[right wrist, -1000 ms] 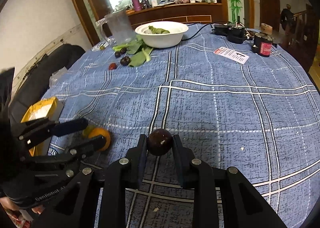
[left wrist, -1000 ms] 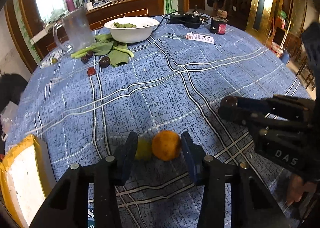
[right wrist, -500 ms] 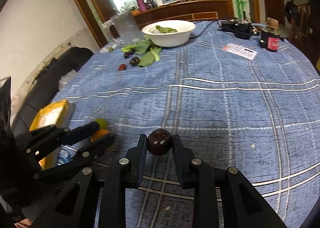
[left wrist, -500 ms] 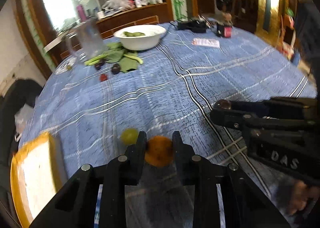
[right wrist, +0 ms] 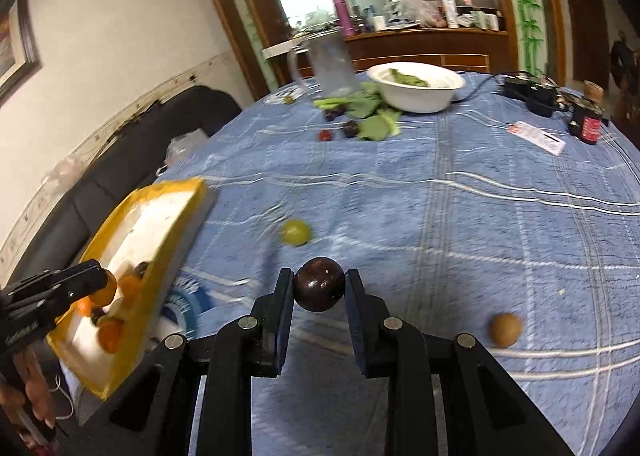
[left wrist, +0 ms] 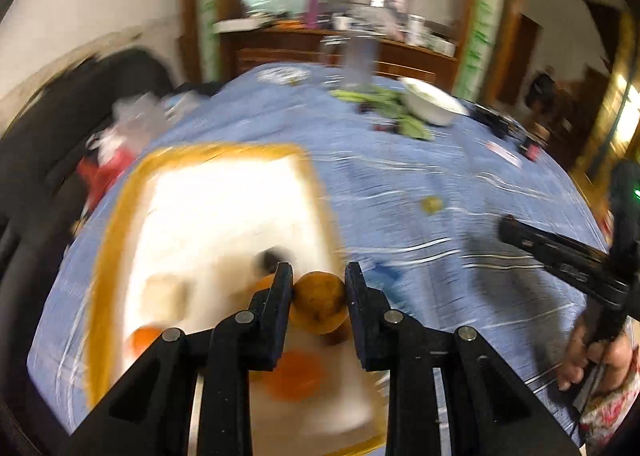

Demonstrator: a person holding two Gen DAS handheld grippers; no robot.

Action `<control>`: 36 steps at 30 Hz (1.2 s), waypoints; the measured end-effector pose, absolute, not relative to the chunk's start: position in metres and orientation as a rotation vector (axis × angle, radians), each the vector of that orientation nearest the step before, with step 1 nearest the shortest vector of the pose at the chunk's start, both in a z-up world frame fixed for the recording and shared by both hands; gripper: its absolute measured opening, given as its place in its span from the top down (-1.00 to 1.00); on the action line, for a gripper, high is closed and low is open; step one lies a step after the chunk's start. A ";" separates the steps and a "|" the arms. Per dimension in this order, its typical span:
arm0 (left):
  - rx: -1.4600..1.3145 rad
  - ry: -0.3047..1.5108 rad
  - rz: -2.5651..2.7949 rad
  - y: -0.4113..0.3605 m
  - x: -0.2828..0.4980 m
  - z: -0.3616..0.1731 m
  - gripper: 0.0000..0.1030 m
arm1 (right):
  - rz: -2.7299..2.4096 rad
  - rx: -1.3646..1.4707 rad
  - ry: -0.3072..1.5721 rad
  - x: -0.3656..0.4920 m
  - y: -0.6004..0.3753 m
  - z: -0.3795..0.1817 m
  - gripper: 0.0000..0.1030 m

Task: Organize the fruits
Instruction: 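Carry the orange and plum over the tray and open both grippers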

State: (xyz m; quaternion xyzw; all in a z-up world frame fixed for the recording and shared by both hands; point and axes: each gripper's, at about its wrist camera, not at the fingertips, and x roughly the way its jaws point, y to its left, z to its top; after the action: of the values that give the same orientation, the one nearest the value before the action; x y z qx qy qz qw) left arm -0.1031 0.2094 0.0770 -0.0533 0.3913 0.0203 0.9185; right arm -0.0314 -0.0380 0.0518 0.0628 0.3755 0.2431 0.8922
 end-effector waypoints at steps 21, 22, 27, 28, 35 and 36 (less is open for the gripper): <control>-0.232 0.797 0.125 0.278 -0.124 0.054 0.48 | 0.645 -0.220 0.871 -0.025 0.175 0.047 0.45; -0.251 0.796 0.121 0.280 -0.120 0.054 0.48 | 0.633 -0.231 0.871 -0.021 0.177 0.045 0.45; -0.296 0.793 0.137 0.290 -0.110 0.052 0.19 | 0.607 -0.242 0.866 -0.008 0.183 0.043 0.43; -0.307 0.787 0.139 0.291 -0.110 0.052 0.11 | 0.608 -0.228 0.863 -0.006 0.181 0.044 0.41; -0.338 0.774 0.144 0.297 -0.115 0.053 -0.29 | 0.613 -0.201 0.821 -0.012 0.176 0.056 0.09; -0.343 0.775 0.146 0.297 -0.116 0.053 -0.29 | 0.610 -0.199 0.813 -0.014 0.174 0.059 0.09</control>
State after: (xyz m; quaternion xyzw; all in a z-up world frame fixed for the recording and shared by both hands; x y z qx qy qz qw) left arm -0.1157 0.2971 0.0532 -0.1661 0.3758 0.0710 0.9089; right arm -0.0143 0.1740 0.0589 -0.0953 0.3887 0.2917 0.8688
